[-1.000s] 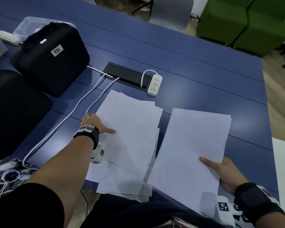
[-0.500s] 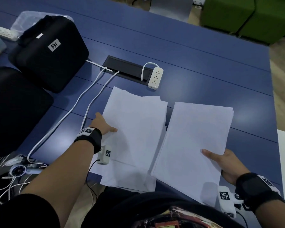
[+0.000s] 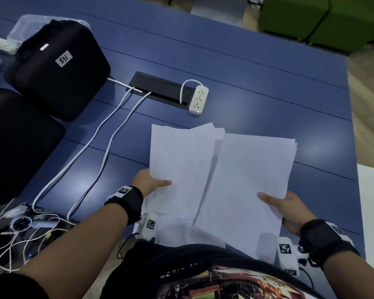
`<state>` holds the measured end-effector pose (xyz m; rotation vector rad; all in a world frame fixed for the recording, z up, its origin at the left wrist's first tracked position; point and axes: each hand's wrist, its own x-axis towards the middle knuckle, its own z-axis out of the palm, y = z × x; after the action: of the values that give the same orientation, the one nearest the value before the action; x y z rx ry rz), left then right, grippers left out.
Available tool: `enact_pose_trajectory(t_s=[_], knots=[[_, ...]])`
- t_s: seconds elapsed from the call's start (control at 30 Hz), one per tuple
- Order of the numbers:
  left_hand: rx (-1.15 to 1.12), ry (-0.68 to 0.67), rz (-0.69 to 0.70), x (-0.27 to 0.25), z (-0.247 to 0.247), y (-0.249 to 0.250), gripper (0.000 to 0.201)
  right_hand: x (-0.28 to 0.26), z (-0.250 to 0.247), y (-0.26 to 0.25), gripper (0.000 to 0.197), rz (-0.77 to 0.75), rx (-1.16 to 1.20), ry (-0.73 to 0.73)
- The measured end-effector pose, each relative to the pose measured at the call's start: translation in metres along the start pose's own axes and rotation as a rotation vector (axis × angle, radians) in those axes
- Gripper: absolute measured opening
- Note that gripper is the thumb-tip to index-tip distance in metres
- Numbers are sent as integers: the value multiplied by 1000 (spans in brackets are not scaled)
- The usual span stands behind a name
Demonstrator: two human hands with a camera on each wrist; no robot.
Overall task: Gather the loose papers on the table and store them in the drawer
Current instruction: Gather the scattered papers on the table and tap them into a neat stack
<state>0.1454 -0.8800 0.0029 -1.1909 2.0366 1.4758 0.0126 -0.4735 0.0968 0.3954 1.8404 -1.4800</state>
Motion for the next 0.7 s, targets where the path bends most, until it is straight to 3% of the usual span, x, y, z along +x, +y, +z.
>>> enact_pose_trajectory(t_s=[0.17,0.27,0.4,0.6,0.7], knots=[[-216,-88,-82,0,11,7,55,3,10,12,33,18,-76,-10],[-207,-150,-73,-4,18,13,64,8,16,21,36,34,-78,9],[-77,-9,15,-7,36,21,82,10,23,25,36,54,-57,20],[-26,40,102,-15,55,37,46,6,19,18,45,36,-67,9],[-61,59,173,-17,41,48,35,-2,2,11,38,22,-44,17]])
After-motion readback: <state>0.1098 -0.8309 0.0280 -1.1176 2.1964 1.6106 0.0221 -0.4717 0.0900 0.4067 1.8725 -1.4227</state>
